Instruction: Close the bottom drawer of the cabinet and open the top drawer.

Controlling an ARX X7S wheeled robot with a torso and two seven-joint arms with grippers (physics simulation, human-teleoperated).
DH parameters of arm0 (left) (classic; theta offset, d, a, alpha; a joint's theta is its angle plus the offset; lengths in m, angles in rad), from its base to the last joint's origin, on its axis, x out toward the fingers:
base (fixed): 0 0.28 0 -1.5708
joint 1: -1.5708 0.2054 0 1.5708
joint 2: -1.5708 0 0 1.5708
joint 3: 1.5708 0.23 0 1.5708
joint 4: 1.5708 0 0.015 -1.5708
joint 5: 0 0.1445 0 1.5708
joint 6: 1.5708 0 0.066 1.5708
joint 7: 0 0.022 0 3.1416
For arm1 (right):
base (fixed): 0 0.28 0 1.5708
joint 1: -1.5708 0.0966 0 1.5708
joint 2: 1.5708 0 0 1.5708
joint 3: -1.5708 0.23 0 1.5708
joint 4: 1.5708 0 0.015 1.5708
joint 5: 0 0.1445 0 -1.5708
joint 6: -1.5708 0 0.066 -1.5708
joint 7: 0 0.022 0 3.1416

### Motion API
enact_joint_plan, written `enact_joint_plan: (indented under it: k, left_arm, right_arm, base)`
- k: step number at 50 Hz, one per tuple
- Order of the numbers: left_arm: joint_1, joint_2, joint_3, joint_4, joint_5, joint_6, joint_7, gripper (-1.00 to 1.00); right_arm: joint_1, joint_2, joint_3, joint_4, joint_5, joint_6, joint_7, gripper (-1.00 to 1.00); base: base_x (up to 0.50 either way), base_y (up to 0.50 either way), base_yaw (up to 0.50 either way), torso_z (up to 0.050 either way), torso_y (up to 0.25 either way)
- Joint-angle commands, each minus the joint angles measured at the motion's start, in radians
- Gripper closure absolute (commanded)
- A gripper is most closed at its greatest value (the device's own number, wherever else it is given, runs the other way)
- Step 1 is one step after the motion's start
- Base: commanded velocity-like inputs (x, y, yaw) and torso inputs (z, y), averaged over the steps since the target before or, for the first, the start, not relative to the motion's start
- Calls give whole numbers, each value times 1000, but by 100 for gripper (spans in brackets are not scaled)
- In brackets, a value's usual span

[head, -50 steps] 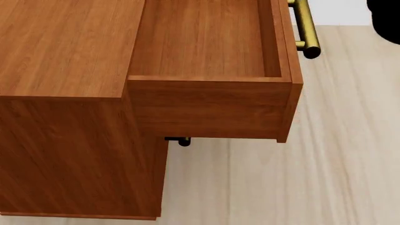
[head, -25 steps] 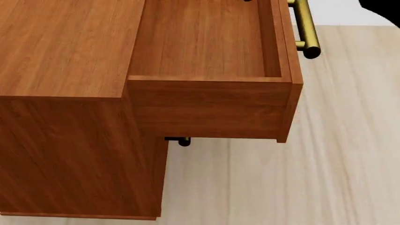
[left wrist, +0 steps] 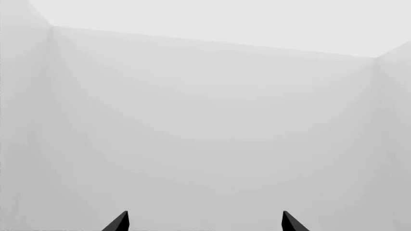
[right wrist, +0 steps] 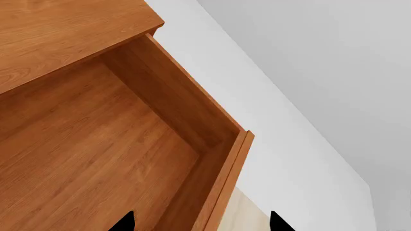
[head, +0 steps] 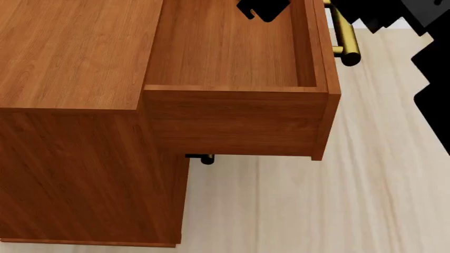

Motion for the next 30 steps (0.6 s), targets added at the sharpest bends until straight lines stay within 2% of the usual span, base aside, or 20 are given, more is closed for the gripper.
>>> enact_joint_plan:
  k: [1,30]
  left_arm:
    - [18,-4,1,-7,11,18,8,-100]
    - [34,-16,-4,-11,11,33,9,-100]
  right_arm:
    - [-18,-65,-78,109,-62,-49,-84,-100]
    - [-66,-160,-150,352,-136,-137,-197,-100]
  base:
    - [0,0,0,0,0]
    - [0,0,0,0,0]
